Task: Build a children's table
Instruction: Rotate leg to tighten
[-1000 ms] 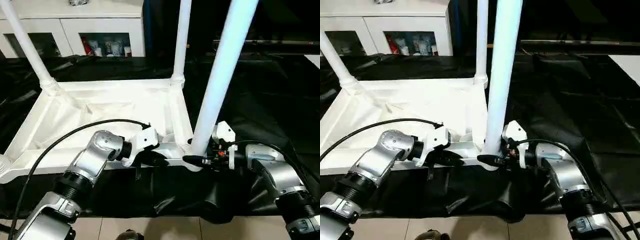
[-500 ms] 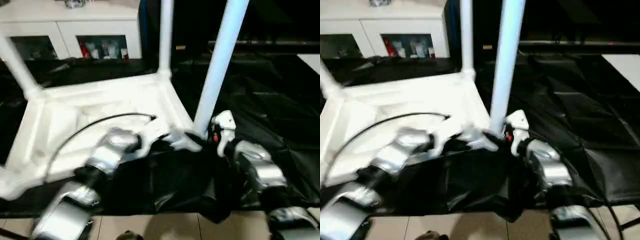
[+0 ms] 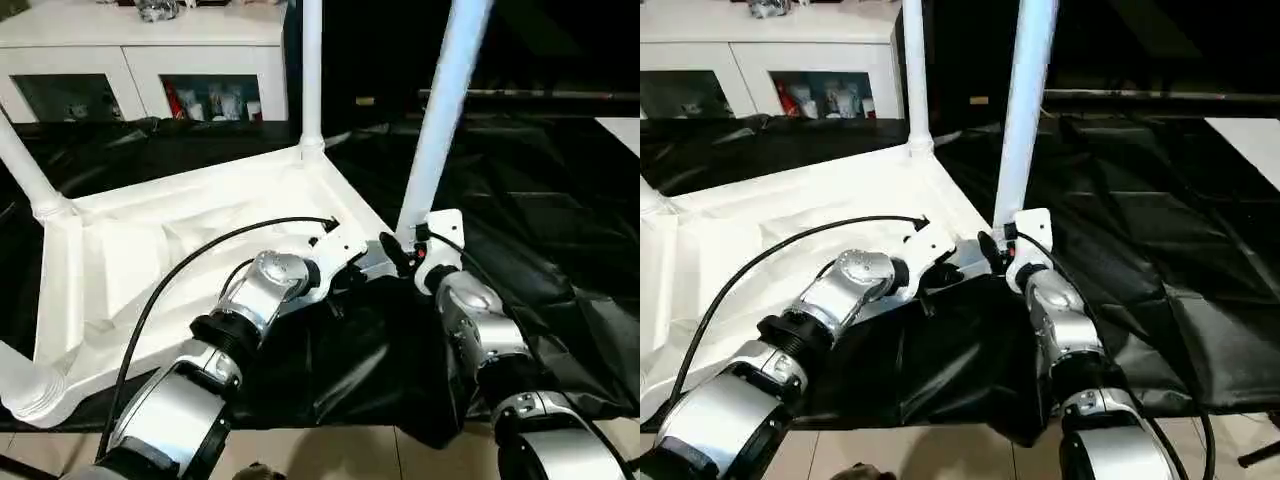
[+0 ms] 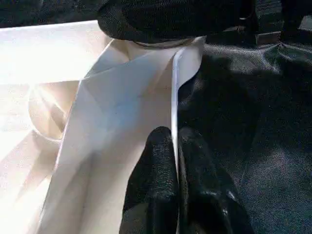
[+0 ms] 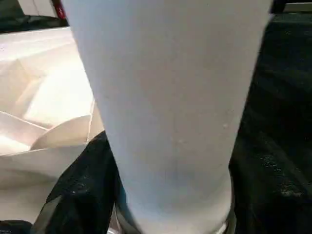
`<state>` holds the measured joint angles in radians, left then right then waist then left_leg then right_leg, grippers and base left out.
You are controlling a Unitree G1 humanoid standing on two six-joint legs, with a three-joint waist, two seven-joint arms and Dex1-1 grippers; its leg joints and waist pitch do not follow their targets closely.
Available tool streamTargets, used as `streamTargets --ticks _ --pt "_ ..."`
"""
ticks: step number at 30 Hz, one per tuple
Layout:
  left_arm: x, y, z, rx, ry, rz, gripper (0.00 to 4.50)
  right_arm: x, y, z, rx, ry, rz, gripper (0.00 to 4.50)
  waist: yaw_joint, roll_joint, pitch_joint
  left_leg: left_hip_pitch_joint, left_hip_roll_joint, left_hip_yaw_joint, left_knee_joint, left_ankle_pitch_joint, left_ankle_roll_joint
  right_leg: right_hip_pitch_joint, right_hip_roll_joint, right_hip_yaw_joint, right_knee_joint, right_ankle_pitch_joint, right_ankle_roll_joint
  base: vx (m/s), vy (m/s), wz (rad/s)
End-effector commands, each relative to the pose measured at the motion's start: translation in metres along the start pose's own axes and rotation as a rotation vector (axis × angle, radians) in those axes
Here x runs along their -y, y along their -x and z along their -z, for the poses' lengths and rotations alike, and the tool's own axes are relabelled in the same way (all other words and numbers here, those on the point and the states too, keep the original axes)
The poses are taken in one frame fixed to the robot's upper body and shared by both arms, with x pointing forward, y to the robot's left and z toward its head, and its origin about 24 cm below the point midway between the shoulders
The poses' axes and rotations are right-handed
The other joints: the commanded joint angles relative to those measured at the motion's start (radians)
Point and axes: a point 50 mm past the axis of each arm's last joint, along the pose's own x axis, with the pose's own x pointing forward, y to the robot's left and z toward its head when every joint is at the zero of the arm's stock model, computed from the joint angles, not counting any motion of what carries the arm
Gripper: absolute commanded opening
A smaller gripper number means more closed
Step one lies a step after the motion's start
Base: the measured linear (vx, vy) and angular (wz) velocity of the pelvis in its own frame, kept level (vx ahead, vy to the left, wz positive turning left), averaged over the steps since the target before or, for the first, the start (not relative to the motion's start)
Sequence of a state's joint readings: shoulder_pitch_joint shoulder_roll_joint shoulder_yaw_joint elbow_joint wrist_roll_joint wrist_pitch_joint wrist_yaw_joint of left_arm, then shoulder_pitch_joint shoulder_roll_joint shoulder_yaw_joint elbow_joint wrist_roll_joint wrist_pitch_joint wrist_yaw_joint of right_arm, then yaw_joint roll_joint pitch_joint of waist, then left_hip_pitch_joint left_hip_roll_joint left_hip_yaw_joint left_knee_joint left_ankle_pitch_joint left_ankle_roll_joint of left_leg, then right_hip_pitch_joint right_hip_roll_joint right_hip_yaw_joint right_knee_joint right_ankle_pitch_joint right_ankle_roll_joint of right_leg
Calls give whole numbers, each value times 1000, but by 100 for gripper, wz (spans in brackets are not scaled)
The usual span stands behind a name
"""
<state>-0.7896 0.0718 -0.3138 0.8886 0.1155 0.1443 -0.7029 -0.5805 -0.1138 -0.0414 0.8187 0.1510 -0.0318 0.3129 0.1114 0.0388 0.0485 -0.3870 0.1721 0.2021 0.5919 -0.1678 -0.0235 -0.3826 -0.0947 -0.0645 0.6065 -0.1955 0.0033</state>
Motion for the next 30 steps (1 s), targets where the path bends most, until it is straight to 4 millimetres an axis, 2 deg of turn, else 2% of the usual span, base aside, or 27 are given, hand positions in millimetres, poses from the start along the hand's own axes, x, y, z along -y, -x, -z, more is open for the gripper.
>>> streamTargets --ticks 1,4,5,6,7,8,9,13,14,15,16,18,20,22,23,24,25,30 --pt "-13 10 2 37 -1 -70 0 -1 4 6 -5 -25 -73 338 -4 -15 -59 27 60 -37 -84 -324 8 20 -76 44 -96 -337 -176 0 0 0" --pt "-11 14 5 51 -27 -32 0 5 7 -3 17 0 -113 359 -6 -18 -59 19 60 -38 -84 -302 21 27 -74 42 -92 -304 -177 0 0 0" --pt "-11 15 6 52 -31 -22 0 5 10 -4 13 20 -159 380 -8 -17 -61 19 60 -37 -83 -291 25 27 -73 42 -89 -283 -182 0 0 0" --pt "-12 16 7 50 -31 -19 0 5 11 -5 7 32 -189 380 -9 -19 -63 21 60 -34 -80 -274 33 28 -74 43 -87 -261 -194 0 0 0" --pt "-13 20 10 45 -38 -10 0 11 19 -3 -44 99 -287 384 -10 -13 -63 18 59 -34 -77 -257 42 30 -72 42 -84 -243 -206 0 0 0" --pt "-13 20 10 45 -38 -10 0 11 19 -3 -44 99 -287 391 -10 -13 -63 18 59 -34 -77 -257 42 30 -72 42 -84 -243 -206 0 0 0" --pt "-13 24 12 44 -43 1 0 18 26 -3 -72 133 -341 416 -8 -20 -63 16 59 -32 -74 -237 61 33 -70 41 -81 -213 -210 0 0 0" --pt "-14 30 12 66 -65 37 0 24 36 -11 -63 164 -446 441 -5 -13 -63 12 59 -31 -71 -217 75 35 -69 38 -81 -211 -220 0 0 0" --pt "-12 36 11 92 -85 93 0 24 41 -18 -49 177 -513 441 -5 -14 -63 12 62 -32 -72 -222 79 35 -68 38 -80 -212 -224 0 0 0" --pt "-10 39 11 101 -93 122 0 24 44 -21 -48 194 -544 441 -4 -10 -64 12 64 -33 -72 -220 79 34 -69 39 -77 -206 -227 0 0 0" --pt "-9 40 11 103 -99 132 0 24 44 -22 -48 202 -550 441 -5 -10 -64 13 67 -34 -73 -218 79 33 -68 38 -76 -199 -230 0 0 0" --pt "-5 46 12 106 -120 184 0 24 47 -25 -51 224 -584 441 -7 -5 -66 16 67 -31 -71 -218 75 27 -66 40 -74 -180 -248 0 0 0" --pt "-2 50 13 106 -130 231 0 23 48 -26 -59 231 -615 441 -6 -2 -67 14 68 -32 -71 -210 73 27 -66 40 -69 -154 -258 0 0 0" --pt "1 53 14 102 -137 270 0 20 50 -24 -83 237 -661 441 -4 -5 -70 14 68 -30 -68 -197 76 27 -64 39 -65 -127 -263 0 0 0" --pt "3 55 14 102 -139 288 0 18 52 -21 -106 240 -699 441 -3 -3 -71 12 67 -29 -65 -177 85 24 -63 39 -60 -96 -270 0 0 0" --pt "3 55 14 104 -138 293 0 16 53 -19 -121 250 -718 441 0 -3 -69 10 68 -28 -65 -179 91 24 -63 38 -60 -93 -273 0 0 0" --pt "4 56 14 105 -137 297 0 15 54 -17 -137 261 -734 441 4 -5 -69 14 67 -27 -64 -186 89 21 -63 39 -61 -104 -272 0 0 0" --pt "6 58 13 101 -147 309 0 13 54 -11 -167 274 -757 441 5 -7 -68 11 68 -29 -68 -197 71 24 -66 40 -62 -138 -259 0 0 0"
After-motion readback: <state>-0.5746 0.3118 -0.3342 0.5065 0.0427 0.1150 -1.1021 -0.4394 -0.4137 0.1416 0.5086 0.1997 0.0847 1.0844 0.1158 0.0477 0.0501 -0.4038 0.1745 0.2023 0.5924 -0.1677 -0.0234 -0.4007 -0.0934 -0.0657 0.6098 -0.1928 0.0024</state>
